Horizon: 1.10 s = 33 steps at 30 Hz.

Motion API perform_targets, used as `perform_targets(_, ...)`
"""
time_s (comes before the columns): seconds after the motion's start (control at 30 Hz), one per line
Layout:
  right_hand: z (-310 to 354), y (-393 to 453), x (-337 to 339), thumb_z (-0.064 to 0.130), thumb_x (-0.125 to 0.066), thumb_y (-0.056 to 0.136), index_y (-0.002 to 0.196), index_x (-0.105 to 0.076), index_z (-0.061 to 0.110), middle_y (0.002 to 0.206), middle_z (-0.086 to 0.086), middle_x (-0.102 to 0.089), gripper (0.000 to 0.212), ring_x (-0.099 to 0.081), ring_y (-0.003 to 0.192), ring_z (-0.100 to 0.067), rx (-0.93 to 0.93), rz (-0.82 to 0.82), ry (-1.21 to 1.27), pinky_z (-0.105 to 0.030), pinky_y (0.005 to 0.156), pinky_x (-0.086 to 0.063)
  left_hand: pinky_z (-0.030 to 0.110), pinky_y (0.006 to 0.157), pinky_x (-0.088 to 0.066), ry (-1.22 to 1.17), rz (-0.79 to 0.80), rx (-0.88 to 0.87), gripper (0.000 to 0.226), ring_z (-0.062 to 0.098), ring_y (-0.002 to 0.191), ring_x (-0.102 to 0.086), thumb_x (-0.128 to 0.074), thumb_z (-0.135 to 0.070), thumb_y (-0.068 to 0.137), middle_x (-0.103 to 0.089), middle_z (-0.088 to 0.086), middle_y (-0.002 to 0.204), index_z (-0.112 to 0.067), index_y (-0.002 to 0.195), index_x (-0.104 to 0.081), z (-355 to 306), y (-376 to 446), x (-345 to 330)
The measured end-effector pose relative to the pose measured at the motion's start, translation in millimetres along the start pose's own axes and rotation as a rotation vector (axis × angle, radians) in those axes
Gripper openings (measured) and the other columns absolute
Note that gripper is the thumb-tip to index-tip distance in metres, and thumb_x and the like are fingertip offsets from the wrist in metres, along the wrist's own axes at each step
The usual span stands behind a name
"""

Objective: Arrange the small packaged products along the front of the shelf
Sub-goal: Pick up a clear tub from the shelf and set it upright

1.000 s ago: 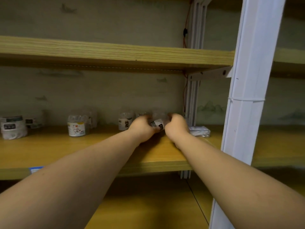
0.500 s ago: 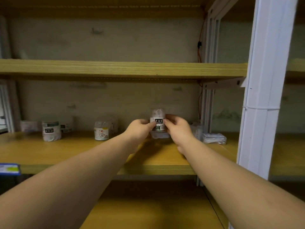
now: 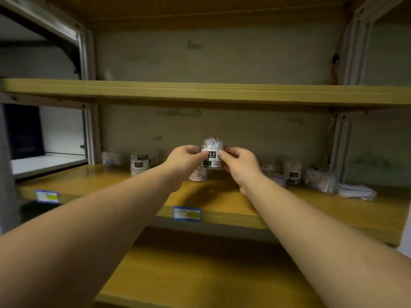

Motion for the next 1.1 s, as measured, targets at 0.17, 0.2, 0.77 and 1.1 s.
perform_targets(0.17,13.2,-7.9,-85.7,0.012,-0.065,0.093,0.121,-0.066,0.017,0.104,0.002,-0.071,0.029,-0.067,0.096,-0.014,0.028,0.038,-0.042,-0.032,0.087,-0.056,0.036,0.095,-0.054,0.045,-0.017,-0.024,0.039,0.018,0.103,-0.067,-0.071,-0.025,0.09,-0.07,0.004,0.112,-0.01,0.125,-0.064,14.5,4.9,87.4)
perform_targets(0.2,13.9,-8.8,-103.7,0.011,-0.066,0.093,0.121,-0.066,0.016,0.105,0.002,-0.071,0.028,-0.068,0.098,-0.015,0.024,0.039,-0.052,-0.033,0.088,-0.056,0.032,0.088,-0.056,0.062,-0.016,-0.026,0.035,0.016,0.097,-0.067,-0.071,-0.025,0.09,-0.071,0.003,0.108,-0.012,0.122,-0.066,18.2,6.1,105.7)
perform_targets(0.77,-18.1,-24.7,-261.1,0.009,-0.069,0.089,0.118,-0.059,0.014,0.112,-0.005,-0.069,0.031,-0.066,0.103,-0.021,-0.11,0.041,-0.381,-0.04,0.095,-0.055,0.028,0.092,-0.051,0.36,0.098,-0.033,0.046,0.014,0.102,-0.061,-0.072,-0.021,0.088,-0.065,0.004,0.122,-0.013,0.132,-0.057,96.4,29.4,235.9)
perform_targets(1.1,-29.0,-23.6,-262.0,0.011,-0.069,0.09,0.117,-0.055,0.019,0.111,-0.001,-0.066,0.032,-0.063,0.101,-0.018,-0.112,0.04,-0.438,-0.035,0.09,-0.054,0.022,0.079,-0.044,0.467,0.094,-0.06,0.046,0.009,0.094,-0.057,-0.071,-0.023,0.089,-0.066,0.002,0.122,-0.015,0.132,-0.055,99.3,32.6,228.3)
Point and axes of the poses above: each hand's wrist, its own y-axis towards the middle knuckle, its own x-axis out of the back of the hand, z = x × y, the point moved 10 cm from there along y, towards the middle knuckle
